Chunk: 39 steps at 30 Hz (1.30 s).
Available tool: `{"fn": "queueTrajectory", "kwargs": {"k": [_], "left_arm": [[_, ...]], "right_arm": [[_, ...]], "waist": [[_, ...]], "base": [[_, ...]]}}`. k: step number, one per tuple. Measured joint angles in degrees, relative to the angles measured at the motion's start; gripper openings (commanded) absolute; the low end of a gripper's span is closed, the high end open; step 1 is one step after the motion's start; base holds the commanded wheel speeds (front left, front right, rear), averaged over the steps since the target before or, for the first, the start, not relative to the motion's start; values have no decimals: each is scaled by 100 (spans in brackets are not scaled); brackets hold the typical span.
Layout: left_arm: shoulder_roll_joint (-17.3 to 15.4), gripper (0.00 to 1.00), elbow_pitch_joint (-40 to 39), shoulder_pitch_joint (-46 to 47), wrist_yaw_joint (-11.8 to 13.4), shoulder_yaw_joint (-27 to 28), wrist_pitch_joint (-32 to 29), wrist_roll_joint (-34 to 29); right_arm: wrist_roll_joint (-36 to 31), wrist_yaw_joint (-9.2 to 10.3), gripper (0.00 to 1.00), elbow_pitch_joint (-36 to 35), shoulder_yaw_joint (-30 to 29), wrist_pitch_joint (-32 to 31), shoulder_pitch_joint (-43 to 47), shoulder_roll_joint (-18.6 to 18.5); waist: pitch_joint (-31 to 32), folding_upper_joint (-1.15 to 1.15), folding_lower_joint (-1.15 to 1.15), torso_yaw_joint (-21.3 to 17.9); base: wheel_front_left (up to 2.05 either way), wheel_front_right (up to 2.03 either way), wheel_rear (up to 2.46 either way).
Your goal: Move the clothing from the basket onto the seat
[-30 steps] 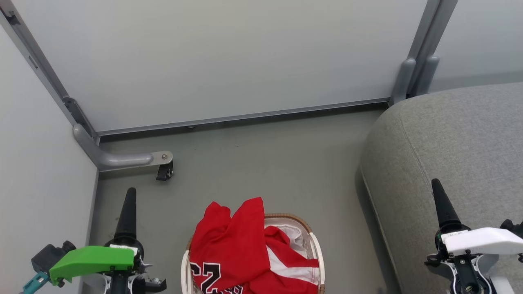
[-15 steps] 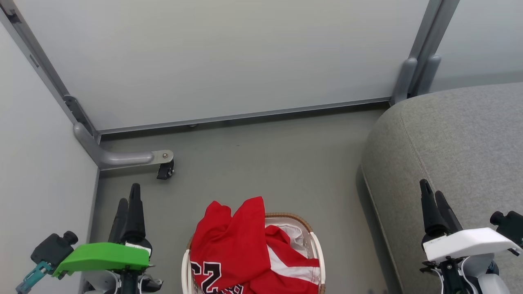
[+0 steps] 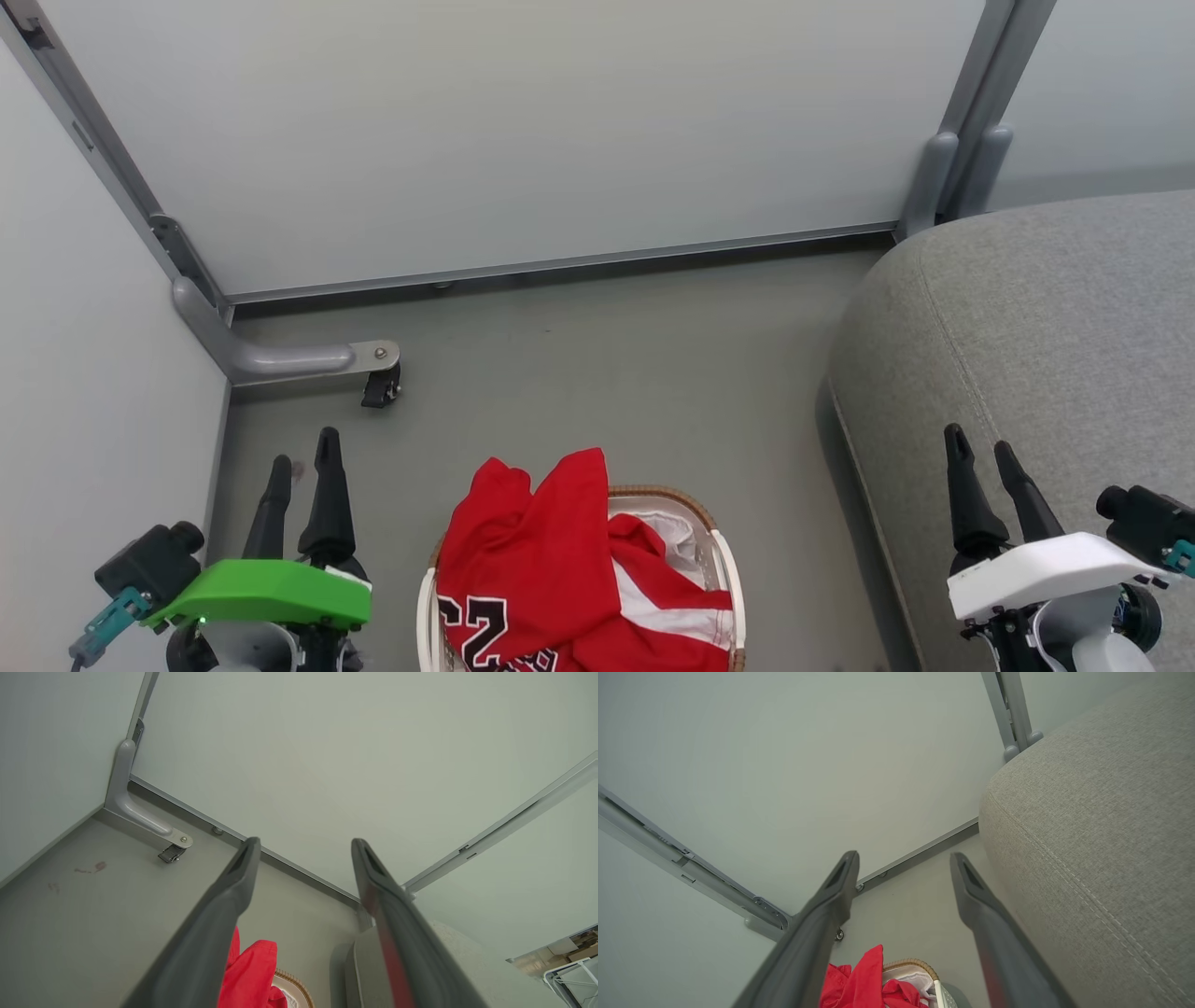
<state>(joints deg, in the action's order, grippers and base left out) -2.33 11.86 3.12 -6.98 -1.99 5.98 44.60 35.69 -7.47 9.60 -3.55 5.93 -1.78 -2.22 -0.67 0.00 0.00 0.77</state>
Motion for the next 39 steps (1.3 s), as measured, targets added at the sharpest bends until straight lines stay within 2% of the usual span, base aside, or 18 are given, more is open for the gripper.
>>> {"fn": "queueTrajectory", "kwargs": {"k": [12,39], "left_arm": [[-8,100,213,-71,18,-70,192,-887],[-20,100,534,-85,53,-214,569,-2104]], "right_arm": [[-865,0,100,30,91,201,29,-10],[-2428,-1,100,77,202,556,133,-31]], "waist": [[-17,0,0,25],[-17,0,0,108]], "base": [[0,0,0],[0,0,0]]}}
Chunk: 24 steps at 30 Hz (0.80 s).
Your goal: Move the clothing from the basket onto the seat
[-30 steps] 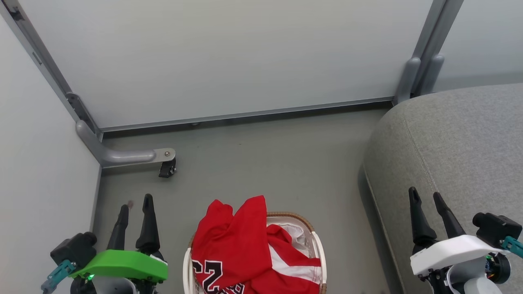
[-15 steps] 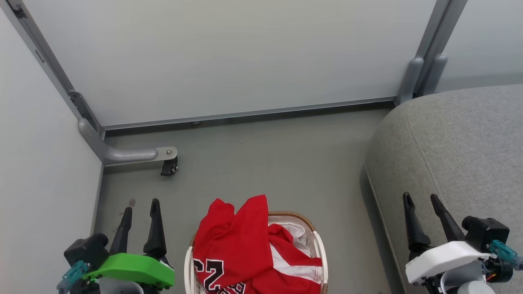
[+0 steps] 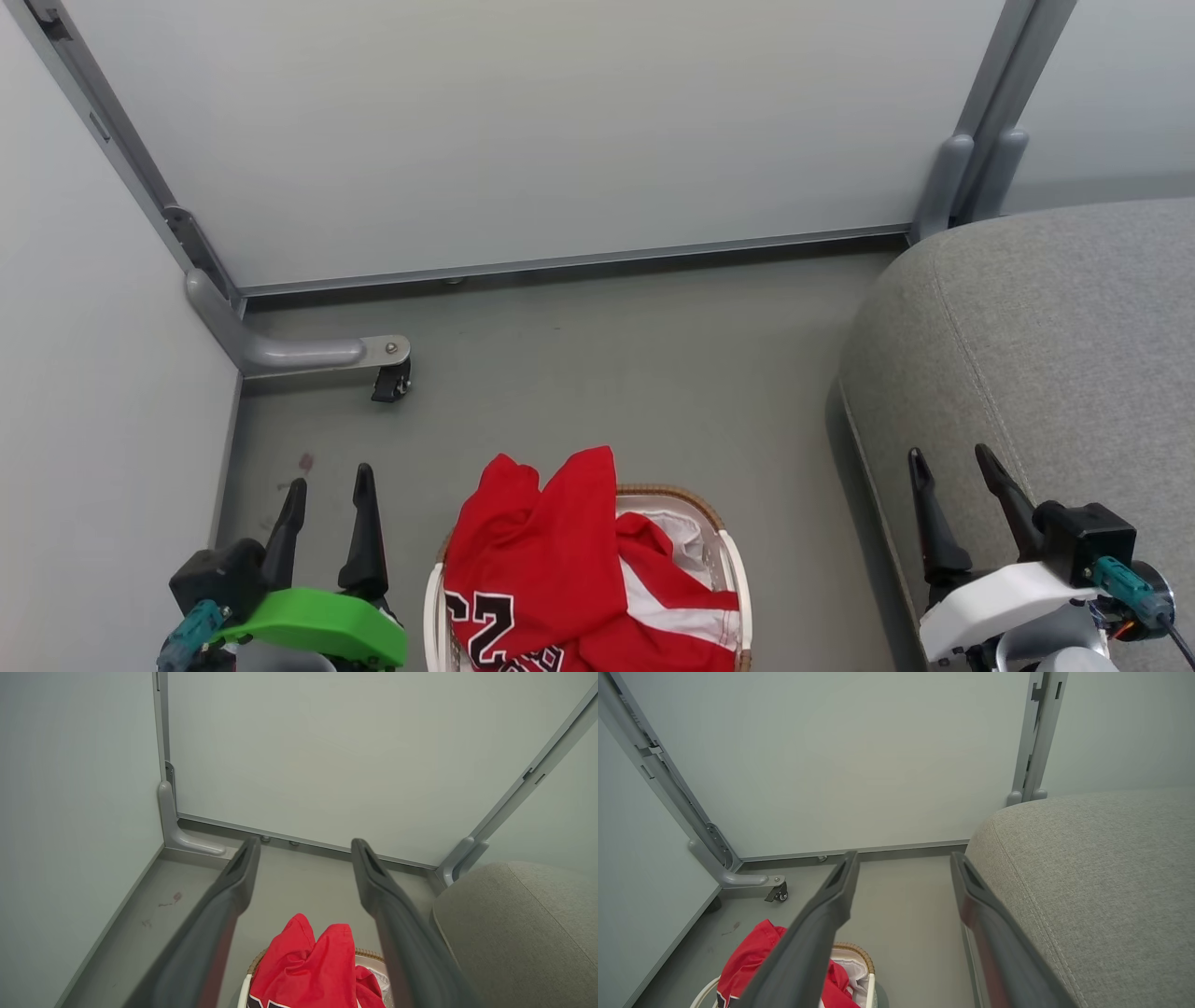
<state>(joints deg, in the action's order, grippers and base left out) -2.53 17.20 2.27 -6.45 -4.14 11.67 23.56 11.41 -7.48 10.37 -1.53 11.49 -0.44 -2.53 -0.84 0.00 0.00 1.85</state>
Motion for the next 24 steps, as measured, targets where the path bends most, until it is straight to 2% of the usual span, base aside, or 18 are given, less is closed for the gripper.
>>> {"fn": "queueTrajectory", "kwargs": {"k": [24], "left_arm": [[-12,100,181,-61,26,-138,259,-821]], "right_arm": [[-1115,-2,100,-96,34,286,118,-13]], "waist": [[-6,0,0,48]], "base": [[0,0,0]]}}
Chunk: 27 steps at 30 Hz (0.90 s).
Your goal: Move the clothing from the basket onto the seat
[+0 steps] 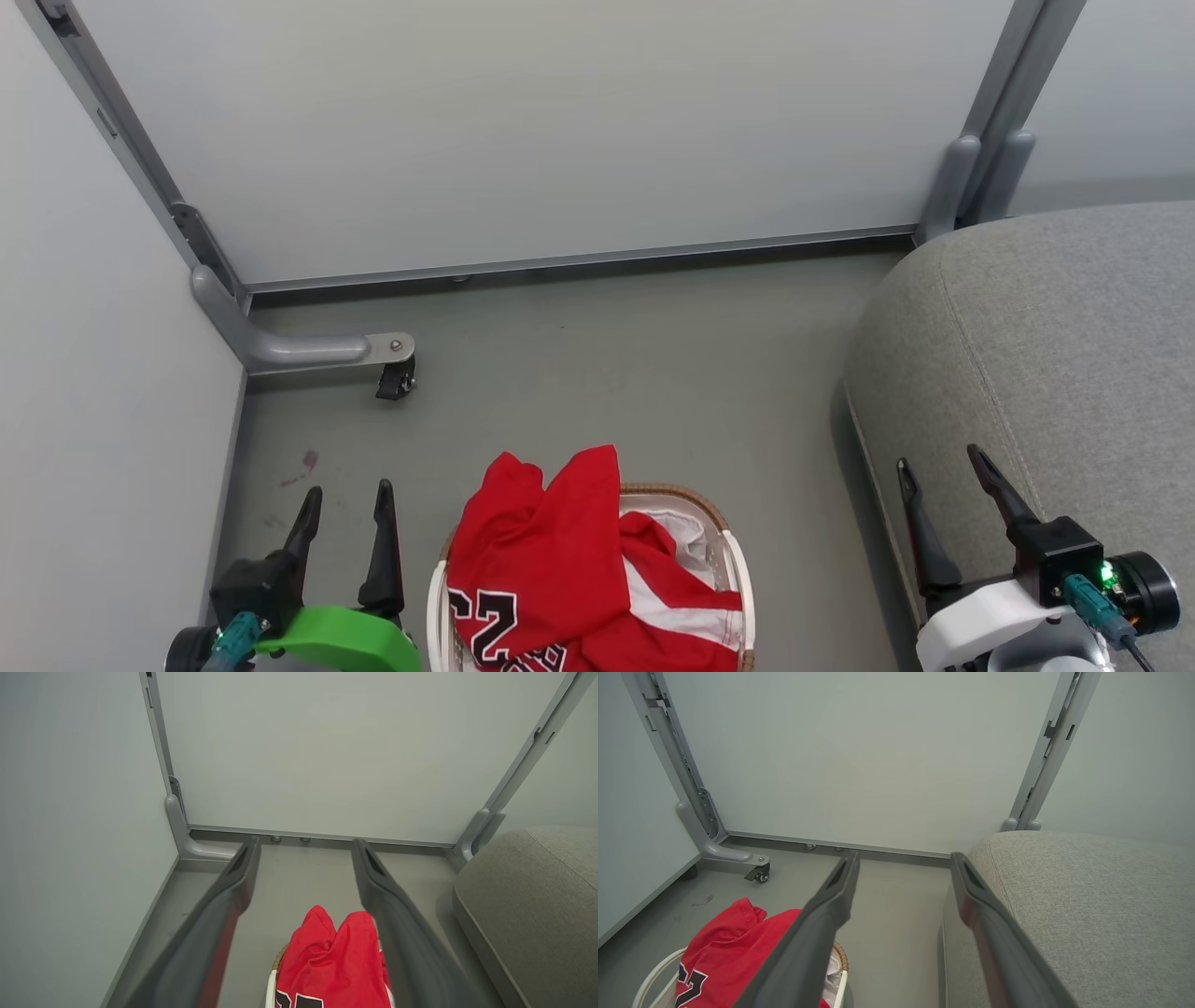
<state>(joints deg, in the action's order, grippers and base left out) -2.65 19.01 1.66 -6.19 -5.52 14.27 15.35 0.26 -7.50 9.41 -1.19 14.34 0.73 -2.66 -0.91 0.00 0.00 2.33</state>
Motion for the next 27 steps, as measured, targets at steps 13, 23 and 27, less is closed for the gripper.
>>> {"fn": "queueTrajectory", "kwargs": {"k": [13,23,27], "left_arm": [[-3,100,96,-4,12,-27,88,-208],[-3,100,134,-3,12,-24,88,-205],[-3,100,135,-2,12,-26,88,-205]], "right_arm": [[-242,-1,100,-111,5,66,10,-3],[-233,-1,100,-104,8,66,10,-3],[-227,-1,100,-107,-2,66,10,-3]], "waist": [[-33,0,0,19],[-40,0,0,11],[-44,0,0,5]], "base": [[0,0,0],[0,0,0],[0,0,0]]}}
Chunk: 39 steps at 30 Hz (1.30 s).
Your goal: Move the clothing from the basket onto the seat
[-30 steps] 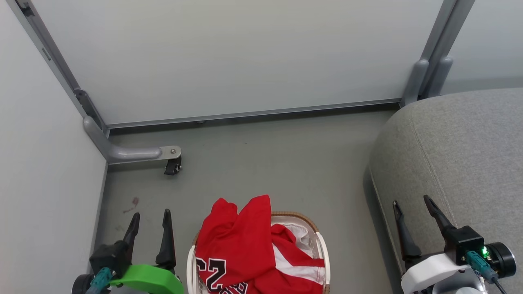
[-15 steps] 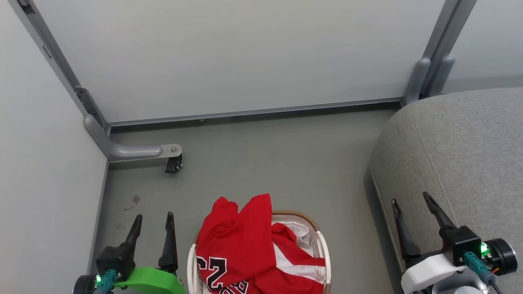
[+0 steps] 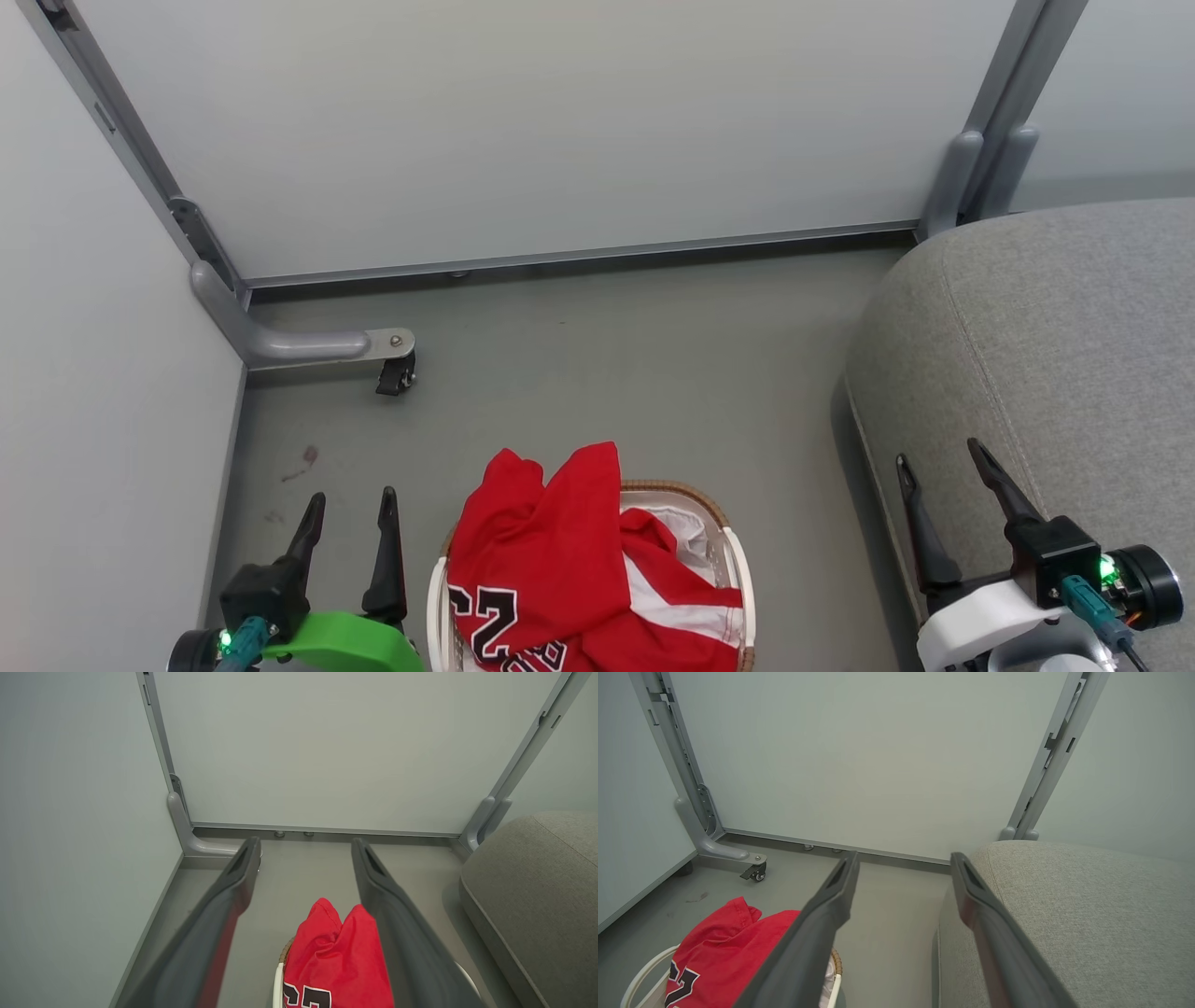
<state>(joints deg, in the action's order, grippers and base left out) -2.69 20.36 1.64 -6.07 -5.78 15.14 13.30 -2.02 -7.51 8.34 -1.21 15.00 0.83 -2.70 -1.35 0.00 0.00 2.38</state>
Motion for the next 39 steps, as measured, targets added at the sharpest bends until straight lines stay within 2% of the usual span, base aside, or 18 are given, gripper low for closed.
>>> {"fn": "queueTrajectory", "kwargs": {"k": [12,24,32,39], "left_arm": [[-1,100,-18,43,-1,-80,1,0],[-3,100,396,1098,-52,-365,3,-236],[-2,100,1143,1975,-105,-1038,3,-424],[-5,100,1950,2692,-132,-2101,3,-657]], "right_arm": [[5,0,100,-77,-14,0,-62,-1],[55,0,100,-214,45,2,-765,-2],[107,-1,100,-302,111,8,-1309,-5],[235,-1,100,-486,123,9,-1675,-10]], "waist": [[-189,0,0,-29],[-1074,0,0,-174],[-1917,0,0,-378],[-2640,0,0,-637]], "base": [[0,0,0],[0,0,0],[0,0,0],[0,0,0]]}}
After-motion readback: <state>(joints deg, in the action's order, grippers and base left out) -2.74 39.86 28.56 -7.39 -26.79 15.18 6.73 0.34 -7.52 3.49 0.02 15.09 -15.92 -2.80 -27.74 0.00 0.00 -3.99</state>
